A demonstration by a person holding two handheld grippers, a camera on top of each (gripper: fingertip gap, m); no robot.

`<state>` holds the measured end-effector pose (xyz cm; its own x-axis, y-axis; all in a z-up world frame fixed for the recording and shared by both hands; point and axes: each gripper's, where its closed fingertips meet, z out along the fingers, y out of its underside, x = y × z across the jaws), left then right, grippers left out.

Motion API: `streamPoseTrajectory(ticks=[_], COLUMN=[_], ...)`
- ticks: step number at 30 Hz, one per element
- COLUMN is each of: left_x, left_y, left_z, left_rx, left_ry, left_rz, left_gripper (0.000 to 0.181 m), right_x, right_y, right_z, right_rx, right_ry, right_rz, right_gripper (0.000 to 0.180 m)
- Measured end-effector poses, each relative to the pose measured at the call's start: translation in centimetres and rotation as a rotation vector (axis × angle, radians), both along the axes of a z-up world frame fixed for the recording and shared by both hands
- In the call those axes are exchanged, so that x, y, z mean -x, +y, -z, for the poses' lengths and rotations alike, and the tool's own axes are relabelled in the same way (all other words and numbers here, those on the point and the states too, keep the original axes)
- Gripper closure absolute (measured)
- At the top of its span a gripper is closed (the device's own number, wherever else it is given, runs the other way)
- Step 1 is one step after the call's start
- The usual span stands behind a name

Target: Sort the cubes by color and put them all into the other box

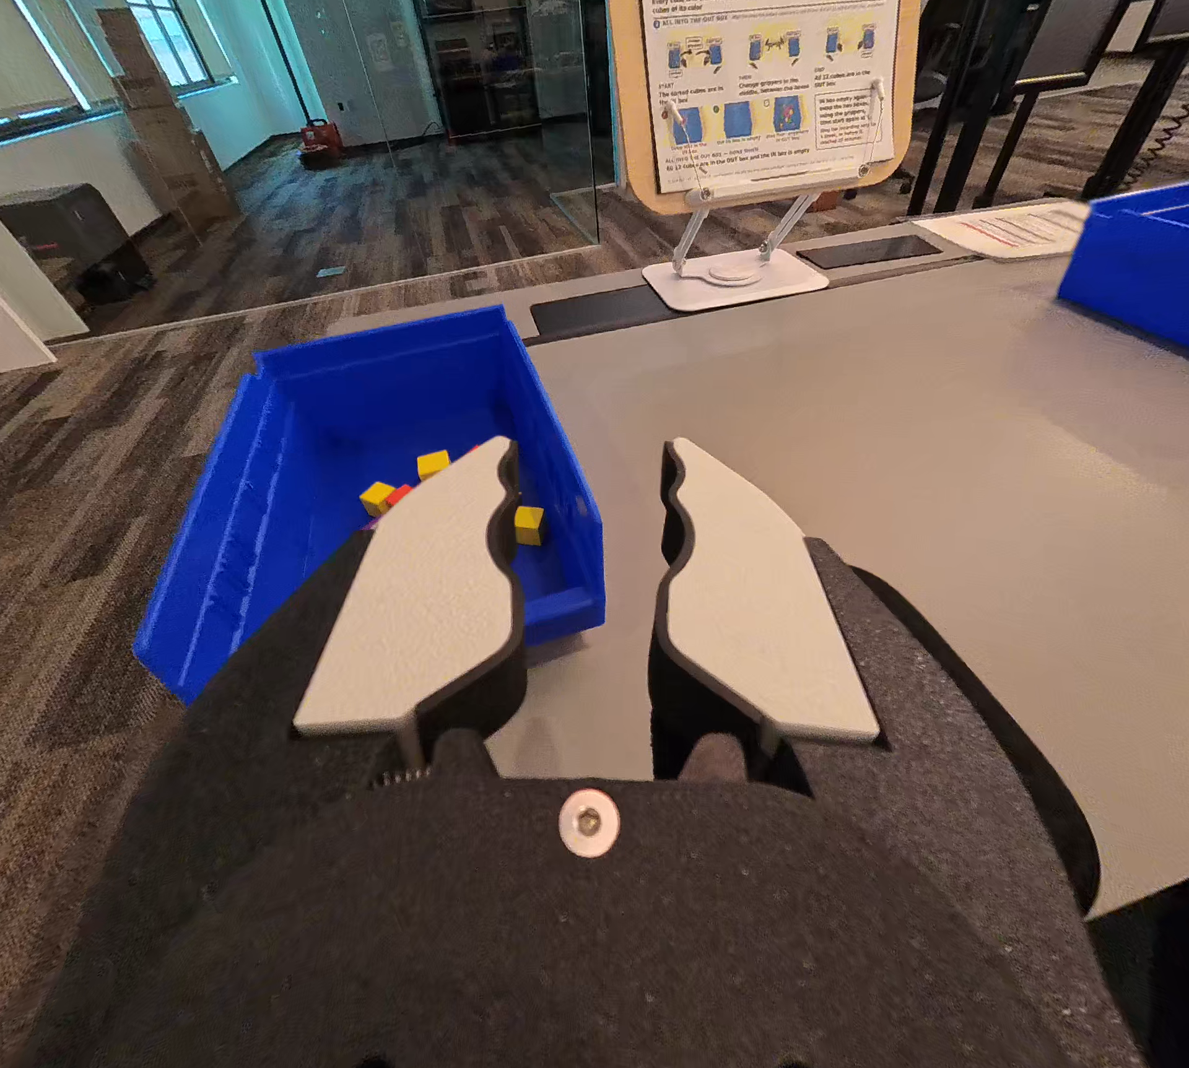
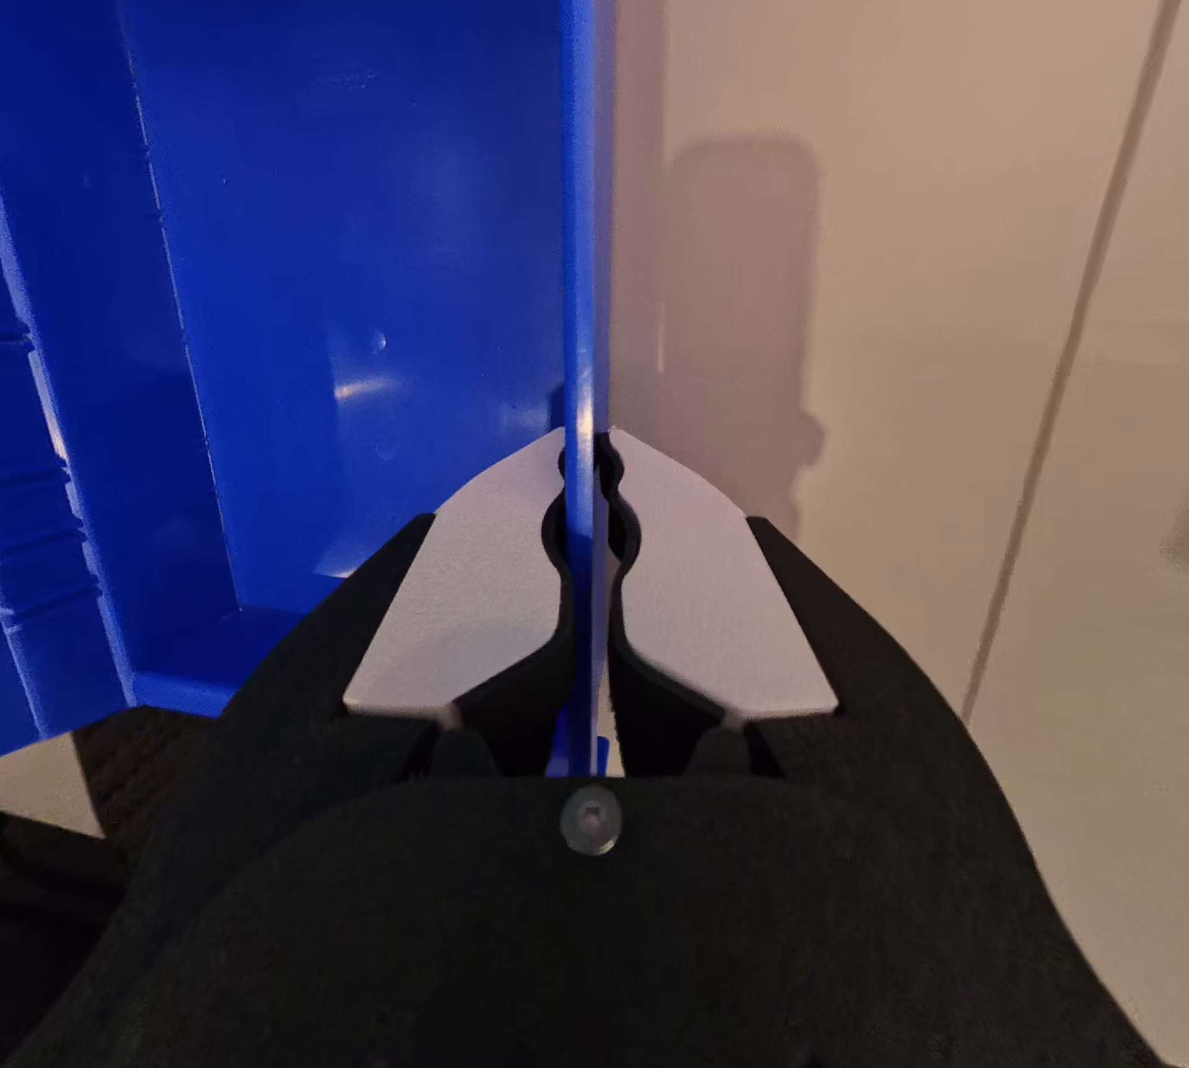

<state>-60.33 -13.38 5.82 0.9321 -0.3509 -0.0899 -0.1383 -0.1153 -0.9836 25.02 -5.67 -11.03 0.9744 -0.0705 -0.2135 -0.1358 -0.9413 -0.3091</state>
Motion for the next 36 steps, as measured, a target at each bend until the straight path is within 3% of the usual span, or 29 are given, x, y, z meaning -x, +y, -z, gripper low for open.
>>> streamPoseTrajectory(ticks=[8, 16, 19, 22, 25, 27, 29, 31, 36], left_x=[-1.5, -5.0, -7.4, -8.7, -10.0, -11.1, -12.3, -12.6, -11.5], left_y=[0.9, 1.2, 2.1, 4.5, 6.7, 8.1, 9.6, 11.0, 12.5], left_z=[-1.0, 0.0, -0.9, -2.9, -5.5, -6.9, -7.0, -6.3, -5.5], left_rx=[-0.022, 0.024, 0.015, -0.033, -0.109, -0.161, -0.141, -0.099, -0.11], left_ry=[-0.002, 0.019, 0.053, 0.167, 0.242, 0.194, 0.097, 0.053, 0.044], left_rz=[0.012, 0.074, 0.08, -0.07, -0.231, -0.284, -0.303, -0.347, -0.484], left_gripper=[0.139, 0.132, 0.12, 0.114, 0.116, 0.126, 0.128, 0.125, 0.128], right_x=[-7.3, -8.4, -9.3, -9.7, -5.8, -0.8, 4.7, 10.0, 21.7], right_y=[-1.2, -1.2, -0.2, 0.6, 0.4, -0.1, -0.6, -0.5, 1.6], right_z=[0.1, -0.3, -4.0, -11.8, -20.6, -25.2, -28.7, -30.0, -29.7], right_rx=[-0.008, -0.051, -0.217, -0.527, -0.894, -1.141, -1.359, -1.441, -1.425], right_ry=[-0.019, -0.065, -0.171, -0.341, -0.458, -0.483, -0.483, -0.424, -0.228], right_rz=[0.016, -0.071, 0.003, 0.119, 0.102, 0.01, -0.07, -0.146, -0.326], right_gripper=[0.175, 0.17, 0.164, 0.165, 0.148, 0.13, 0.126, 0.123, 0.119])
